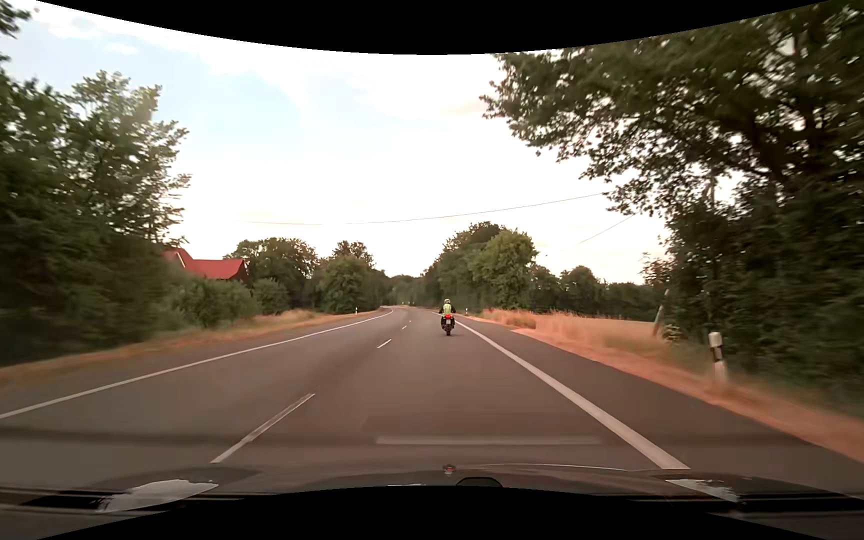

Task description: Follow the waypoints while adhering to traffic rules and regulations

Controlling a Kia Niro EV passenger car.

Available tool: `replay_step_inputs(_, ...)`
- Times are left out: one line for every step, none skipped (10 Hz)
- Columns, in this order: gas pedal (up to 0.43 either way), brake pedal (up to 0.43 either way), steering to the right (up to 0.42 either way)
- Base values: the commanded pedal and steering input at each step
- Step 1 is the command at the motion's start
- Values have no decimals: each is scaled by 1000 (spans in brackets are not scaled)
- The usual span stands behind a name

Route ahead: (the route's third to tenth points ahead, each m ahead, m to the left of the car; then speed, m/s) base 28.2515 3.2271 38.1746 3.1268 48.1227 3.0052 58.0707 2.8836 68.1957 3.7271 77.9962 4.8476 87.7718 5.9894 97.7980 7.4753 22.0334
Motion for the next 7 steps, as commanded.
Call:
replay_step_inputs(209, 0, -6)
replay_step_inputs(209, 0, -5)
replay_step_inputs(209, 0, -5)
replay_step_inputs(220, 0, -6)
replay_step_inputs(220, 0, -6)
replay_step_inputs(220, 0, -5)
replay_step_inputs(220, 0, -6)
